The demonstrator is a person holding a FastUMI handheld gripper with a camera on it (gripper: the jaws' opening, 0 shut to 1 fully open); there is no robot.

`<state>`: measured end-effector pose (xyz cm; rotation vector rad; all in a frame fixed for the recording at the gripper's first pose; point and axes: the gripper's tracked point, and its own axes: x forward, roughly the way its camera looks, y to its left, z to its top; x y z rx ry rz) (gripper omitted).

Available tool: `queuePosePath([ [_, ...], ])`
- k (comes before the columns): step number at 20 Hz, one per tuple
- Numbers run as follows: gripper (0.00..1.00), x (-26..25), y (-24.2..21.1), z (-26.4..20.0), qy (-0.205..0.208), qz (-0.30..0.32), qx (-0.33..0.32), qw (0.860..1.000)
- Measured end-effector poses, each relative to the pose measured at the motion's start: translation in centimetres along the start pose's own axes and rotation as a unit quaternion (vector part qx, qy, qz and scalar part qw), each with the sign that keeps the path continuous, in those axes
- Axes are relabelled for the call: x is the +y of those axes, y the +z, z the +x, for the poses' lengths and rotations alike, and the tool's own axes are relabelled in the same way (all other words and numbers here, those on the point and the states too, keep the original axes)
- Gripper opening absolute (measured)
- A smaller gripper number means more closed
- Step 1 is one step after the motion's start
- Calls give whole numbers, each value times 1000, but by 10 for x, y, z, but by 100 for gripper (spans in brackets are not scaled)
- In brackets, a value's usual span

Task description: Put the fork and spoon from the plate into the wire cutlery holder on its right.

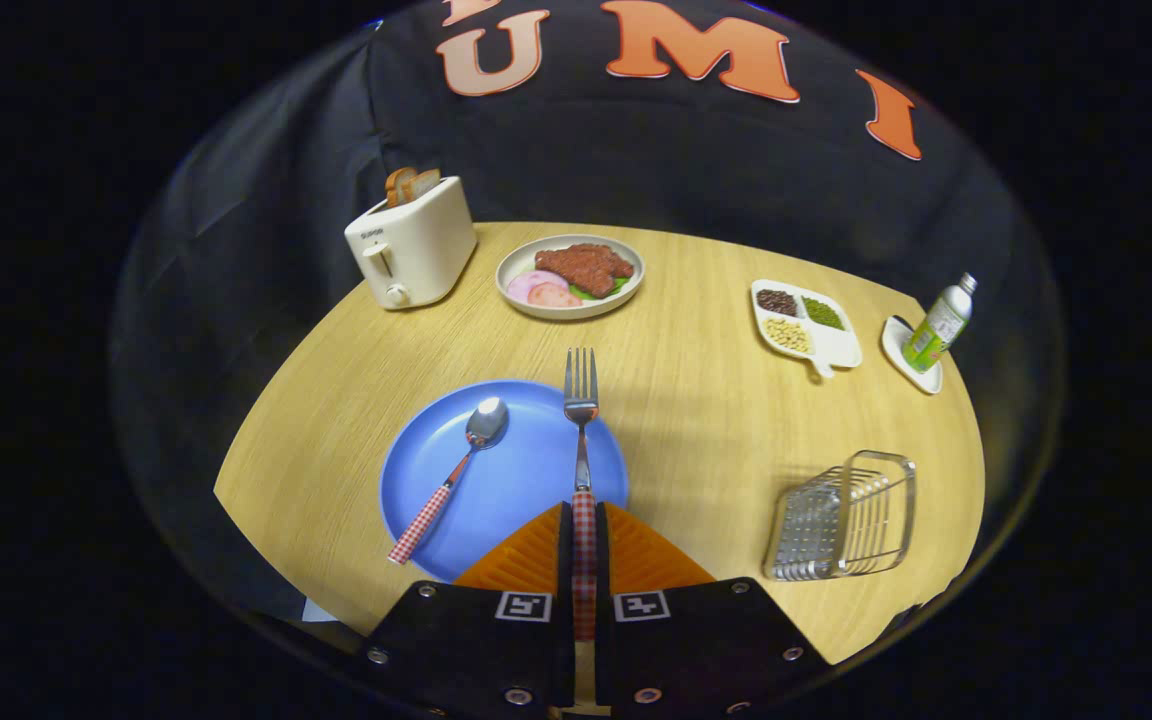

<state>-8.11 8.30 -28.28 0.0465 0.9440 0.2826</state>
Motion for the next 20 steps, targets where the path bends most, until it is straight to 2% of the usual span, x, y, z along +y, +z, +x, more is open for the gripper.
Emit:
queuePosePath([
  [4,8,-53,-2,-27,-36,36,21,998],
  [6,8,-85,-7,-41,-63,28,32,997],
  [11,8,-139,-20,-73,-98,17,85,991],
  [14,8,-155,-29,-82,-93,21,122,988],
  [17,8,-163,-38,-89,-87,-7,160,983],
  [20,8,-163,-51,-90,-63,-9,208,976],
])
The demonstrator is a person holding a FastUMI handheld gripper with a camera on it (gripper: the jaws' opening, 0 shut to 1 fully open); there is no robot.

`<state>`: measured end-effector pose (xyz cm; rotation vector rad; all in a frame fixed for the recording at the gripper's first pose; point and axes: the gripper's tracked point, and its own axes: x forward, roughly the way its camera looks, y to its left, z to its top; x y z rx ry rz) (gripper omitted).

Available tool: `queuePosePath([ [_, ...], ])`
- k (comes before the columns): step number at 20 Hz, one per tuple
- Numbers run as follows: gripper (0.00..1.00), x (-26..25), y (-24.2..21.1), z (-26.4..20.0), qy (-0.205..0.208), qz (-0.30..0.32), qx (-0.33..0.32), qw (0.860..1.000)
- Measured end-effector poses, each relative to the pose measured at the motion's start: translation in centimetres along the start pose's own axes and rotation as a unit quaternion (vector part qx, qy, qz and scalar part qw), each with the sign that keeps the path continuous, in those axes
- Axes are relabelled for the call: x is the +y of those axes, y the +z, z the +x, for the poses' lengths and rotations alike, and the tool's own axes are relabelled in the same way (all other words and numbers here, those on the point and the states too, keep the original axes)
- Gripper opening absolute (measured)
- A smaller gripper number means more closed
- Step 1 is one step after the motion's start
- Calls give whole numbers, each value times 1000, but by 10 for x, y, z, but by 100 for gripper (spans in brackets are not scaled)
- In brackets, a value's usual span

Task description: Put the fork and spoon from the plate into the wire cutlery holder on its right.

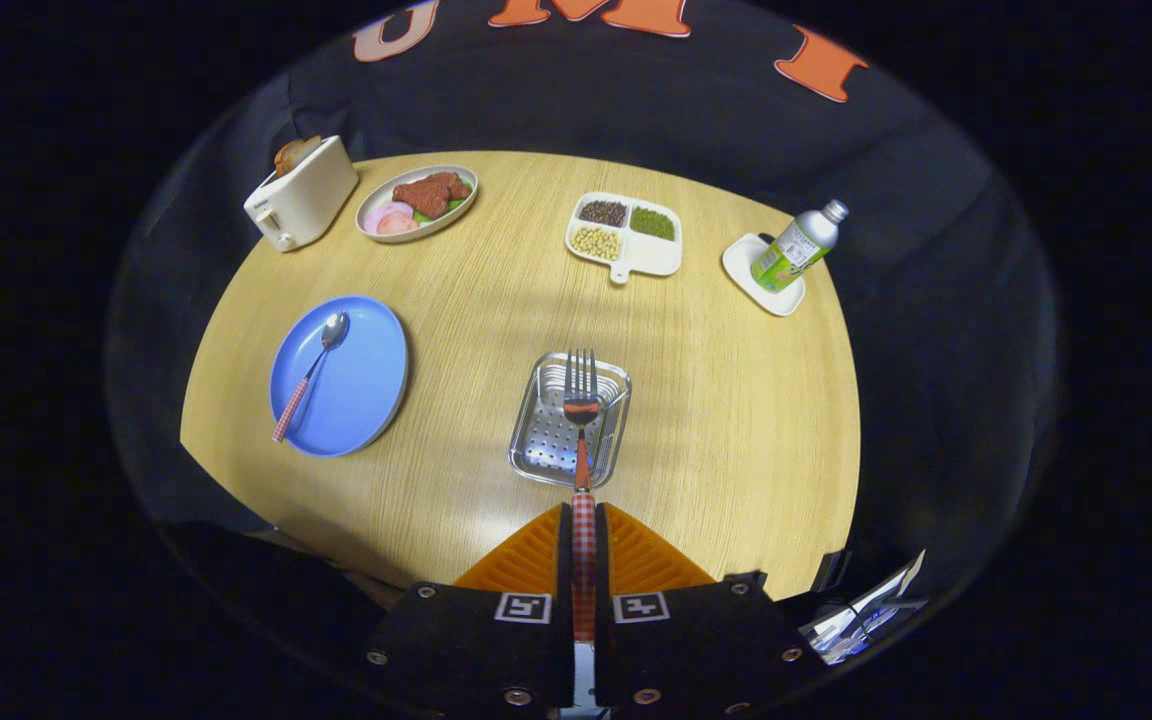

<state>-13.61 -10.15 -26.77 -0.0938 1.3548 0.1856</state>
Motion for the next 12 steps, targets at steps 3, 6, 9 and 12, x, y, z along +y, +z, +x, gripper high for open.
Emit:
queuePosePath([
  [3,8,-6,-5,6,2,-7,31,1000],
  [6,8,-4,-2,9,18,-3,59,998],
  [9,8,-2,0,16,31,0,92,995],
  [12,8,-6,6,22,24,-11,113,993],
])
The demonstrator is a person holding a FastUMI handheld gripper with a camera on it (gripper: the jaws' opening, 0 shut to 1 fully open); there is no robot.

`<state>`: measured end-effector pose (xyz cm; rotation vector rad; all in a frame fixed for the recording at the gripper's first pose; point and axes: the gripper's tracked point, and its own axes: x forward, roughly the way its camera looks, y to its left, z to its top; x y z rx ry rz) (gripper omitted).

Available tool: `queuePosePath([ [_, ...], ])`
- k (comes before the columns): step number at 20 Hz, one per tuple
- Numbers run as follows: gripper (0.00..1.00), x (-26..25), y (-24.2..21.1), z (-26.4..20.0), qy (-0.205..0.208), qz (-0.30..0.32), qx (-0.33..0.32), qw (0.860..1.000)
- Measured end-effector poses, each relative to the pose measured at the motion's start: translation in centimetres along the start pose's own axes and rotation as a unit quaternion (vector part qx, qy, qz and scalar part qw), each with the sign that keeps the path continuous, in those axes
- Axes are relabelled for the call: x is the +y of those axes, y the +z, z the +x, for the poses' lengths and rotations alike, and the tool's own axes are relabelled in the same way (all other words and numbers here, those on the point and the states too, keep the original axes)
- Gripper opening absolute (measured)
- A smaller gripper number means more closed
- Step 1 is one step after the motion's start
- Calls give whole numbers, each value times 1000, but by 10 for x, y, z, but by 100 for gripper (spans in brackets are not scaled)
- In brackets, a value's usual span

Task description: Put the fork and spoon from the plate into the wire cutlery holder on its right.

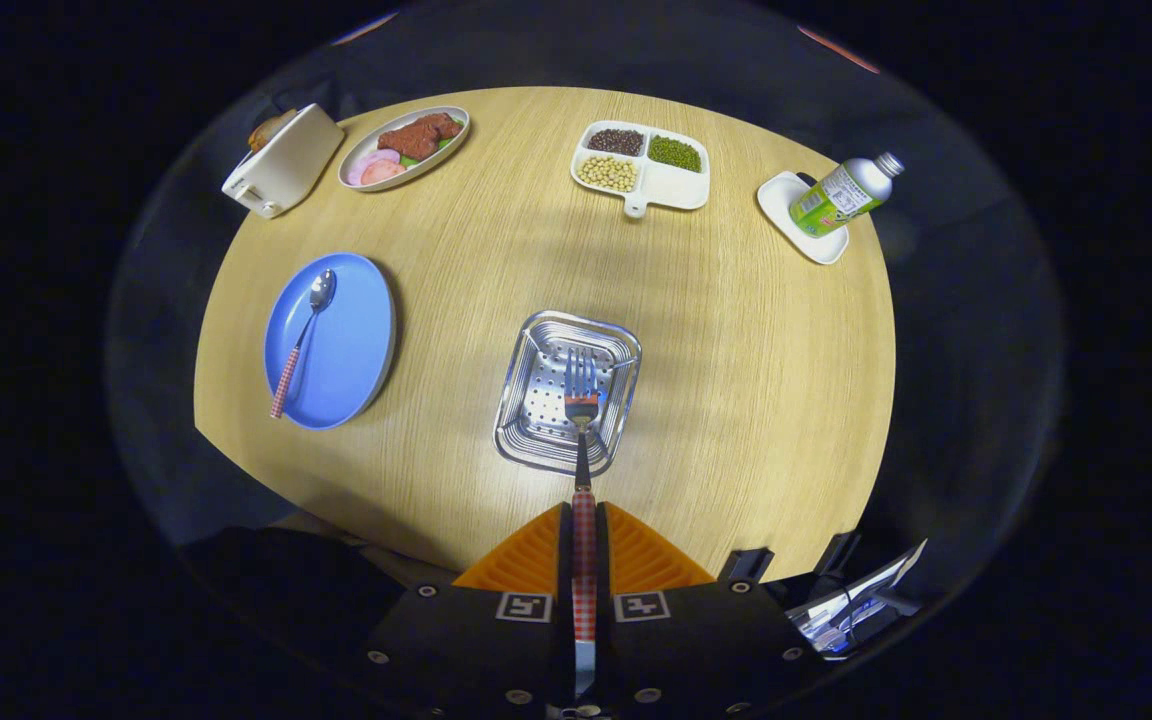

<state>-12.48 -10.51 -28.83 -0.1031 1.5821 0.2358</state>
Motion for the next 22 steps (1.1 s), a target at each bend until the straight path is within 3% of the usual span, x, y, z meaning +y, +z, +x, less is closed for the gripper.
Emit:
queuePosePath([
  [5,8,4,11,7,7,-14,36,999],
  [15,12,8,16,28,30,29,90,995],
  [22,14,14,40,18,37,76,23,996],
])
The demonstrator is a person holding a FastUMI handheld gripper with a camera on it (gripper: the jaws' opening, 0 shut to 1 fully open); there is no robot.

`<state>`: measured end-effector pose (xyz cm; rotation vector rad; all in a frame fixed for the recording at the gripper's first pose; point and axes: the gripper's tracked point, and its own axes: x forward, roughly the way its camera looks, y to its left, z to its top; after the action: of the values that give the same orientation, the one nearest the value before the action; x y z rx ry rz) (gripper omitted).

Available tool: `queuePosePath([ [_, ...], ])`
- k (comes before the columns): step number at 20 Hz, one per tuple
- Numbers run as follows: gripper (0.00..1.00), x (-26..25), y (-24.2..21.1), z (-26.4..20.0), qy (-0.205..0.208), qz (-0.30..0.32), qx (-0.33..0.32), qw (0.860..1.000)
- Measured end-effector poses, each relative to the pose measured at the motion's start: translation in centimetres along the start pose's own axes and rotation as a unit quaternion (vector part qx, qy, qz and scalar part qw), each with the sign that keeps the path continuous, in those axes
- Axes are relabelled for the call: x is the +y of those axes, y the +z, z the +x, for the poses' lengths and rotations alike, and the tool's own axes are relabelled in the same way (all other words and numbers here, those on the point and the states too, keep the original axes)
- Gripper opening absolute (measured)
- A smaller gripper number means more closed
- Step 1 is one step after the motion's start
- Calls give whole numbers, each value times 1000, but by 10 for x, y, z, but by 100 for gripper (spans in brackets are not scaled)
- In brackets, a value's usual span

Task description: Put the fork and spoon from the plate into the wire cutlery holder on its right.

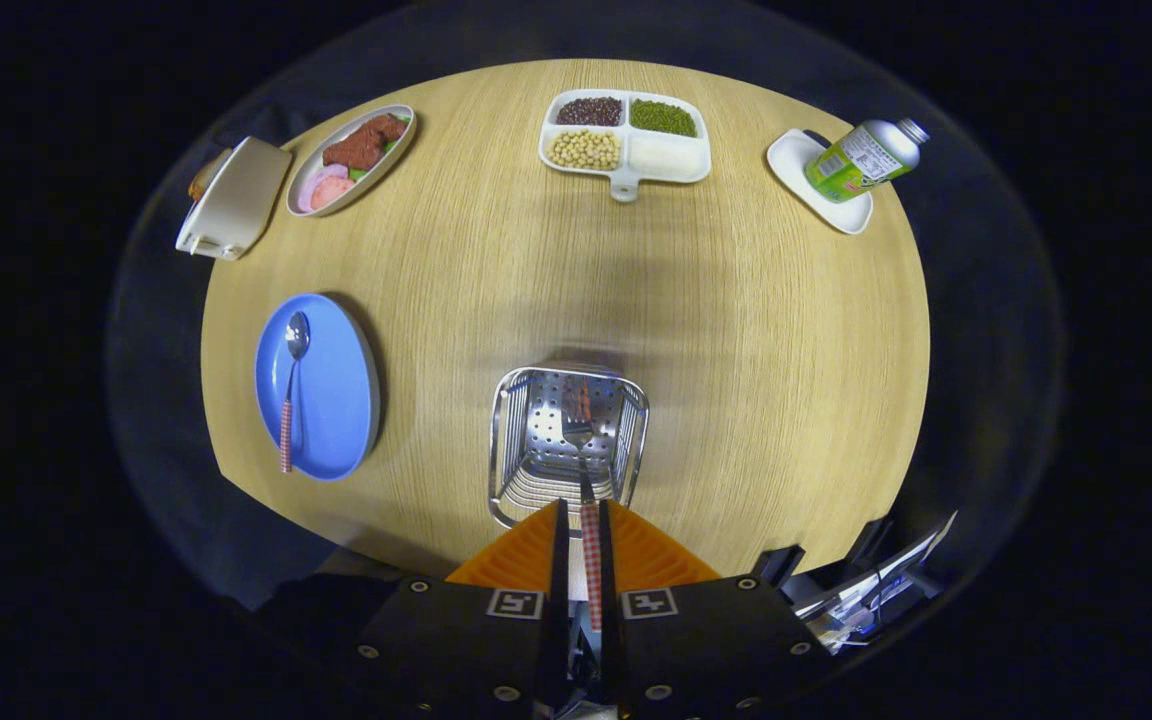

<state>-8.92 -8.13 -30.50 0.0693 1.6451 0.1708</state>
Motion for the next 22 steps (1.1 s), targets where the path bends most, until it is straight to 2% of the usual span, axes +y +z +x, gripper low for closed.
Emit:
queuePosePath([
  [2,17,10,7,-8,9,5,-30,999],
  [3,23,16,10,-12,14,4,-44,999],
  [6,31,36,21,-26,32,10,-96,995],
  [7,39,39,29,-29,30,11,-119,992],
  [8,42,41,33,-32,27,13,-140,990],
  [11,66,54,49,-44,24,26,-201,979],
  [15,84,63,71,-68,6,39,-306,951],
  [18,86,68,83,-84,-8,42,-373,927],
  [22,88,77,95,-112,-23,38,-459,888],
])
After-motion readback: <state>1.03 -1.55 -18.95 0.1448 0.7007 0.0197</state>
